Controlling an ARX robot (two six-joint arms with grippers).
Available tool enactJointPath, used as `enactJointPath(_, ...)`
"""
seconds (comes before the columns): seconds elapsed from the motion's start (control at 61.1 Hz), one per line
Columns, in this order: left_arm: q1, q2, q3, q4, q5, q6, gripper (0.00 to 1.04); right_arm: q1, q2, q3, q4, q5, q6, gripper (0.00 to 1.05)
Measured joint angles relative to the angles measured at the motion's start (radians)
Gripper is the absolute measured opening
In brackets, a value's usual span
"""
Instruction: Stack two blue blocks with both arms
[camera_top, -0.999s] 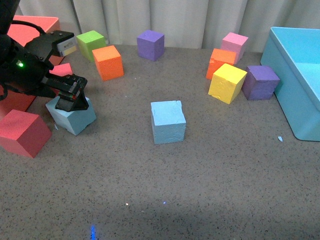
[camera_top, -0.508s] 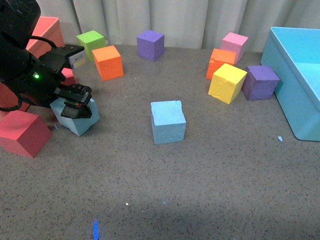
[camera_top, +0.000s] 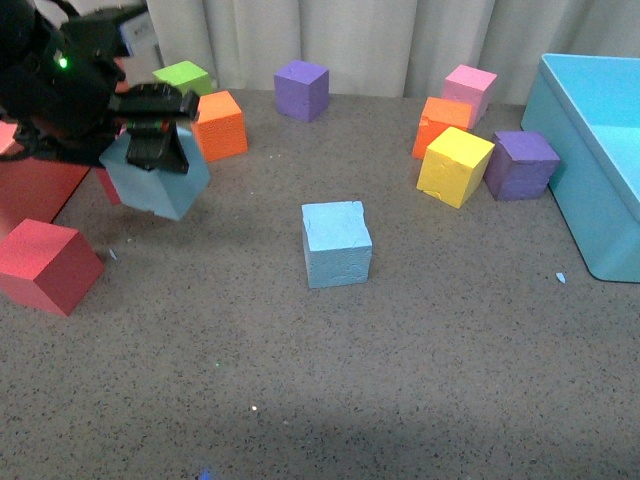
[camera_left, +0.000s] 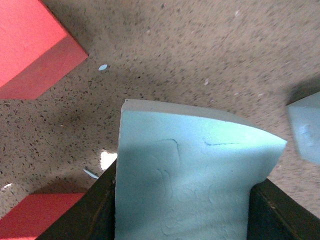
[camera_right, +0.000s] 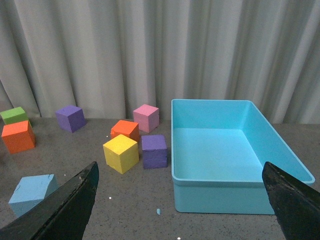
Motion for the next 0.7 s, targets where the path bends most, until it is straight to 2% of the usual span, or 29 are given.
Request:
enactJointPath(0.213, -0.091, -0.068, 0.005, -0.043, -0.076, -0.238, 0.5, 0.0, 0.0, 0.0, 0.0, 0.0, 0.0, 0.95)
enactJointPath(0.377, -0.2, -0.068, 0.031, -0.082, -0.148, -0.402, 0.49, 0.0, 0.0, 0.0, 0.0, 0.0, 0.0, 0.95)
enactJointPath(0.508, -0.283, -0.043, 0.096, -0.111, -0.203, -0.499, 0.49, 0.0, 0.0, 0.0, 0.0, 0.0, 0.0, 0.95)
enactJointPath(0.704, -0.362, 0.032, 0.183, -0.155, -0.266, -0.592, 0.48, 0.0, 0.0, 0.0, 0.0, 0.0, 0.0, 0.95)
